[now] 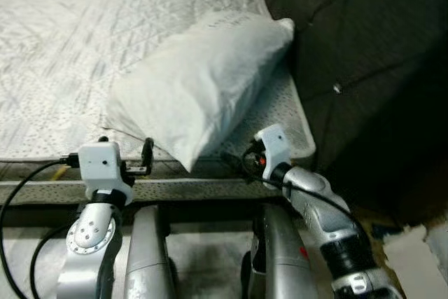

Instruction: Clean up the room

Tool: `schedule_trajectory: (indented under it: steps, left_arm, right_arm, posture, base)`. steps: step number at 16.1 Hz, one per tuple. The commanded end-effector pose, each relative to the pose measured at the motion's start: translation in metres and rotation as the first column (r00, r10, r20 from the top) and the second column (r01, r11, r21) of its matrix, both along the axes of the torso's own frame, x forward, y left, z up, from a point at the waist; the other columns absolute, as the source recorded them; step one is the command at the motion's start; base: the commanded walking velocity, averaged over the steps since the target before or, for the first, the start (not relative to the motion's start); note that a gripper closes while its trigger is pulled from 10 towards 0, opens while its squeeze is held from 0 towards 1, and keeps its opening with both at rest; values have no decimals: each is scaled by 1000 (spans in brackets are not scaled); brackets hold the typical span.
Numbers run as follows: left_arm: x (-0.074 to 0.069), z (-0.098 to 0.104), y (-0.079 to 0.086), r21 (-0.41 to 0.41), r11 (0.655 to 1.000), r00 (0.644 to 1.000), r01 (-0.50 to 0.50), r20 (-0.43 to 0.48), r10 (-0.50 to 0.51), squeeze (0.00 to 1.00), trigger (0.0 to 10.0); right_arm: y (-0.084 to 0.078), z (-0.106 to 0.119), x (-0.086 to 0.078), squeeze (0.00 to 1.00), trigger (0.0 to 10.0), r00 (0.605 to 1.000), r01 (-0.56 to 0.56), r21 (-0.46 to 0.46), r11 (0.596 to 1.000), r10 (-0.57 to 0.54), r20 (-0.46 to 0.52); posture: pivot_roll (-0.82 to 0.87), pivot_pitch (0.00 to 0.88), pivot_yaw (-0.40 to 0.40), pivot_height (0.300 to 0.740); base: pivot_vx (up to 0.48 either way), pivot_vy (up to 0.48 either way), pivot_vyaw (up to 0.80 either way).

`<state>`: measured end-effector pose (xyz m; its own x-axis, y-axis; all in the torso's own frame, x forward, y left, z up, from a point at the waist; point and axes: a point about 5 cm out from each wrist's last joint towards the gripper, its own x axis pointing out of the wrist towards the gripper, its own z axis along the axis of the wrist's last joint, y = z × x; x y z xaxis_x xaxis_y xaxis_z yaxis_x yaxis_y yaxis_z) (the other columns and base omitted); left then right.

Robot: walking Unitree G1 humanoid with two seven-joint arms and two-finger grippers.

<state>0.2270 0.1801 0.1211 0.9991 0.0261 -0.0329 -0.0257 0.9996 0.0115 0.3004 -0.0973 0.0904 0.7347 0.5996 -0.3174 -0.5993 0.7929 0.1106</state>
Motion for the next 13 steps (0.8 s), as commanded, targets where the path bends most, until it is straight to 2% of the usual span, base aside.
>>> schedule_trajectory:
  steps: [1, 2, 4, 7, 9, 13]
  left_arm:
    - [-3, 2, 4, 7, 1000, 1000, -13, -1, 13, 0, 10000]
    - [-8, 5, 8, 16, 999, 999, -38, -17, 39, 0, 10000]
    - [-13, 11, 11, 29, 997, 998, -65, -26, 66, 0, 10000]
    - [-29, -5, 25, 94, 986, 980, -139, -129, 151, 0, 10000]
    - [-38, -11, 33, 100, 975, 961, -199, -173, 214, 0, 10000]
    - [-41, -11, 35, 111, 974, 957, -198, -196, 216, 0, 10000]
  right_arm:
    - [0, 3, 3, 0, 10000, 1000, -23, 10, 1000, 24, -14]
    - [2, 12, 8, 0, 10000, 999, -33, 65, 997, 34, -16]
    - [5, 18, 12, 0, 10000, 998, -57, 86, 995, 59, -25]
    - [15, 17, 12, 0, 10000, 994, -68, 118, 991, 77, -74]
    - [19, 15, 11, 0, 10000, 990, -82, 126, 989, 95, -101]
    - [22, 21, 10, 0, 10000, 974, -139, 171, 975, 166, -155]
  posture:
    - [9, 122, -36, 547]
    - [20, 113, -38, 547]
    - [37, 105, -38, 547]
    - [60, 109, -39, 547]
    - [75, 110, -38, 547]
    - [86, 108, -30, 547]
  base:
    - [0, 0, 0]
    - [0, 0, 0]
    - [0, 0, 0]
    - [0, 0, 0]
    - [0, 0, 0]
    - [0, 0, 0]
